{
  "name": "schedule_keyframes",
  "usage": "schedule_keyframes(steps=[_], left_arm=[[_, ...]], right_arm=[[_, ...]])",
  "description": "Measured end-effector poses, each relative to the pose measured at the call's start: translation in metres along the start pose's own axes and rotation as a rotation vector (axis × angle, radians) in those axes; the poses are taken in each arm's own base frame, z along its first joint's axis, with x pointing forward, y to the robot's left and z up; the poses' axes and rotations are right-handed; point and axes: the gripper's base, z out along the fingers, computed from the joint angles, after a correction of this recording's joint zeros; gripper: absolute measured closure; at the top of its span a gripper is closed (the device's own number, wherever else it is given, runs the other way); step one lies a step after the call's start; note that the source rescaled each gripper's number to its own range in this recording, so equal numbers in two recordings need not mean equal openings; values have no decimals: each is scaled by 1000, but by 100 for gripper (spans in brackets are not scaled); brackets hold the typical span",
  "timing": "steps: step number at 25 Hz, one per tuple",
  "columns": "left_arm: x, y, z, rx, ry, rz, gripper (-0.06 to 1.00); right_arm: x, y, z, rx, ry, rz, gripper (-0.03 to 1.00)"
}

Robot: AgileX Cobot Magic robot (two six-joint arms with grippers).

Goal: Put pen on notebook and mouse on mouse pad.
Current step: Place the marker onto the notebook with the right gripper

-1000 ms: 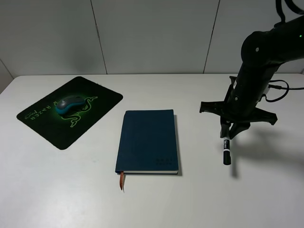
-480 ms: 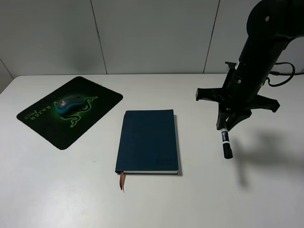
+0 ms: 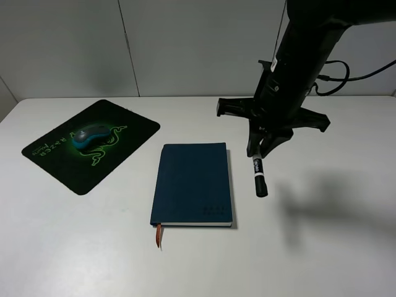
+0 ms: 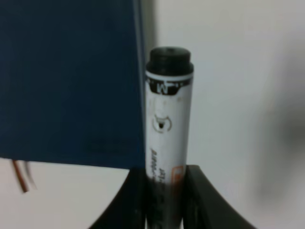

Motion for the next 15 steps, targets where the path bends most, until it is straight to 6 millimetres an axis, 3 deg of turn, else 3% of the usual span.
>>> schedule_keyframes(steps=[7,15], left_arm=[[0,0,0,0,0,0,-6],[0,0,0,0,0,0,-6]], right_arm=[[-3,42,24,-6,24,-70,96],[-26,76,65,-8,45,-120,96]])
